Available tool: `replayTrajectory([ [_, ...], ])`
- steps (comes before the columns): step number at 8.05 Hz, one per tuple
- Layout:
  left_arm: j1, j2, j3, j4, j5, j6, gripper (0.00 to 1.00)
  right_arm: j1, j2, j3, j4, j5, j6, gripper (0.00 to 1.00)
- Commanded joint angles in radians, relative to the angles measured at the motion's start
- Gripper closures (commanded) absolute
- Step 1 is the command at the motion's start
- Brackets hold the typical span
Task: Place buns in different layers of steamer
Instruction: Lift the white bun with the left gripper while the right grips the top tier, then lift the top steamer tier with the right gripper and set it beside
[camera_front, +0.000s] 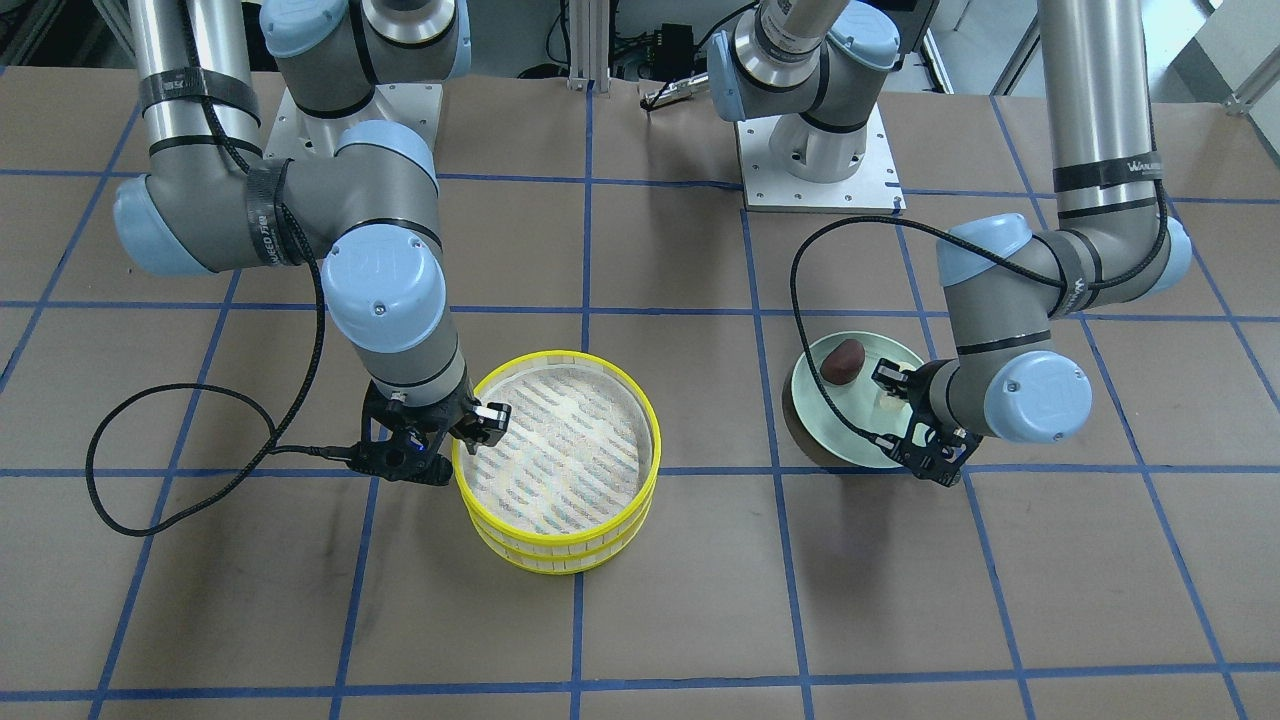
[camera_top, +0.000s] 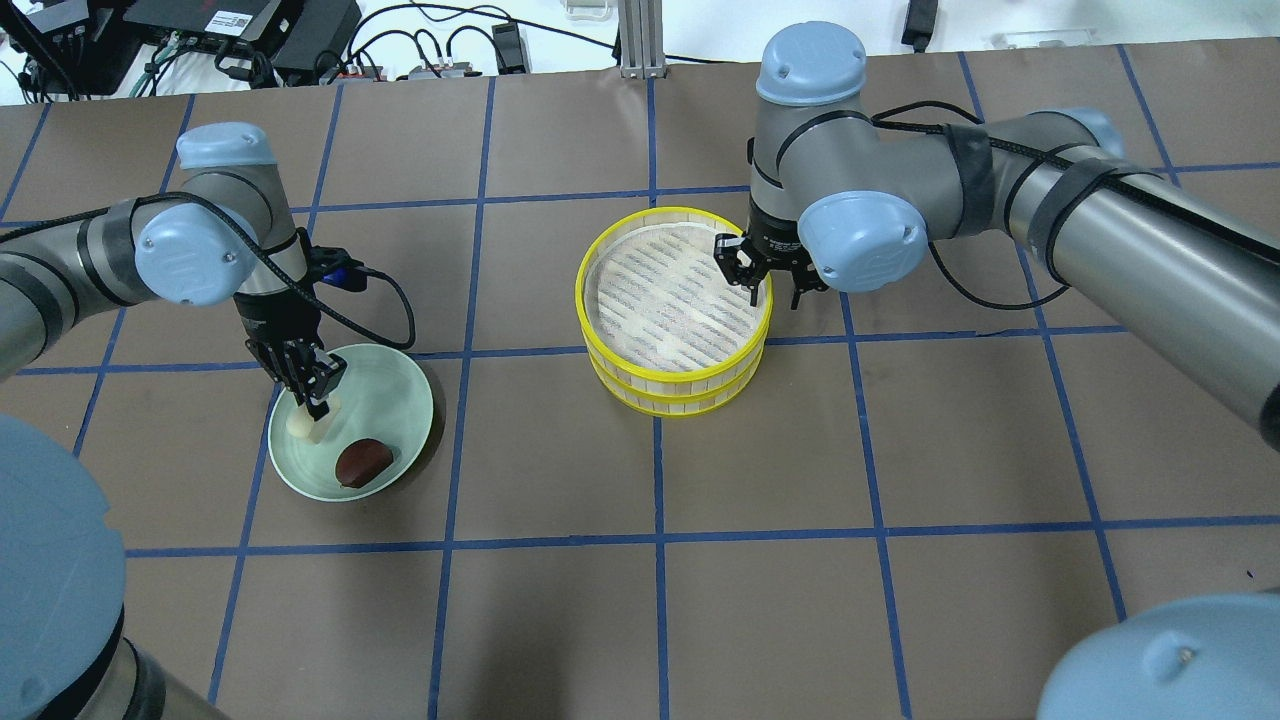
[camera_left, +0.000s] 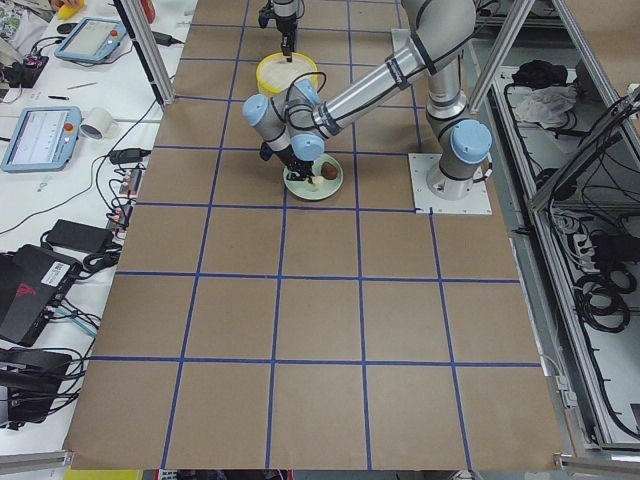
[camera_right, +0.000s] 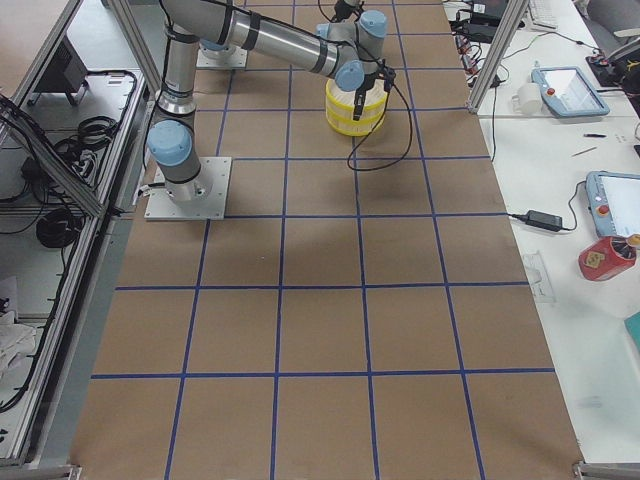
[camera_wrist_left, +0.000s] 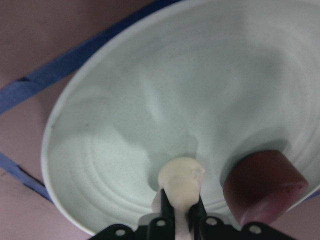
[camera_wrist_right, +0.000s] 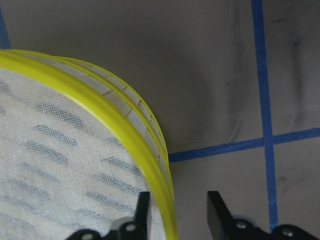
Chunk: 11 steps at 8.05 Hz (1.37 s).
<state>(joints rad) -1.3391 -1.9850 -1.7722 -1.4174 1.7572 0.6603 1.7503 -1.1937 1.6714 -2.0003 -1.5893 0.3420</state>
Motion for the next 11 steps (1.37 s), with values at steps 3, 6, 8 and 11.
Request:
replayTrajectory([
  [3, -0.017, 0.124, 0.094, -0.006, -0.034, -0.011, 1.0, 0.0, -0.003, -0.002, -0.003, 0.0, 0.002, 0.76],
  [6, -0.102, 0.204, 0.106, -0.005, -0.077, -0.121, 1.0, 0.0, -0.004, -0.009, -0.003, 0.0, -0.001, 0.84],
  [8, -0.193, 0.248, 0.106, -0.003, -0.106, -0.239, 1.0, 0.0, -0.041, -0.013, 0.009, -0.009, -0.004, 0.84],
  [11, -0.239, 0.262, 0.137, 0.003, -0.166, -0.327, 1.0, -0.018, -0.121, -0.015, 0.047, -0.006, -0.012, 0.84],
])
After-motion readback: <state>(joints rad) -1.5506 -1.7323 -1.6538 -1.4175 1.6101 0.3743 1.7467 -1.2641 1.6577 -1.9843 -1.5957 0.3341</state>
